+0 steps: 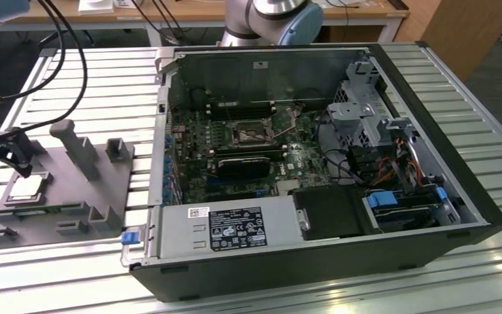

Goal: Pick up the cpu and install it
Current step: 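Pick up the cpu and move it towards the insertion slot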

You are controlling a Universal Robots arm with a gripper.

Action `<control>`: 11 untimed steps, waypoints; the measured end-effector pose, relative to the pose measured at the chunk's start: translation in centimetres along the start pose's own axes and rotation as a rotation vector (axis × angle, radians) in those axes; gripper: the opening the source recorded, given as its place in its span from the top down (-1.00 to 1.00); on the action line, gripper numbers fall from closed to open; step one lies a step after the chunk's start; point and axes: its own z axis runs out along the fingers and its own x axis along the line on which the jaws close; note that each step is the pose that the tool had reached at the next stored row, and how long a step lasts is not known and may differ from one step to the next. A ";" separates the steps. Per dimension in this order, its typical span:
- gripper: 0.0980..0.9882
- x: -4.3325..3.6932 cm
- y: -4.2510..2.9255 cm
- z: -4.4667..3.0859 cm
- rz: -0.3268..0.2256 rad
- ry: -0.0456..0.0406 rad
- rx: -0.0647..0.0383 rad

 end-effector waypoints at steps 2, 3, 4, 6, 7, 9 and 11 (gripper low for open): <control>-0.37 0.00 0.06 0.23 0.000 -0.0001 0.008; -0.37 -0.01 0.08 0.36 0.000 -0.0001 0.010; -0.37 -0.02 0.08 0.49 0.000 -0.0001 0.010; -0.37 -0.02 0.09 0.77 0.000 -0.0002 0.010; -0.37 -0.02 0.09 0.91 0.000 -0.0001 0.010; -0.37 -0.03 0.07 1.19 0.000 -0.0001 0.010; -0.37 -0.03 0.05 1.49 0.000 -0.0002 0.010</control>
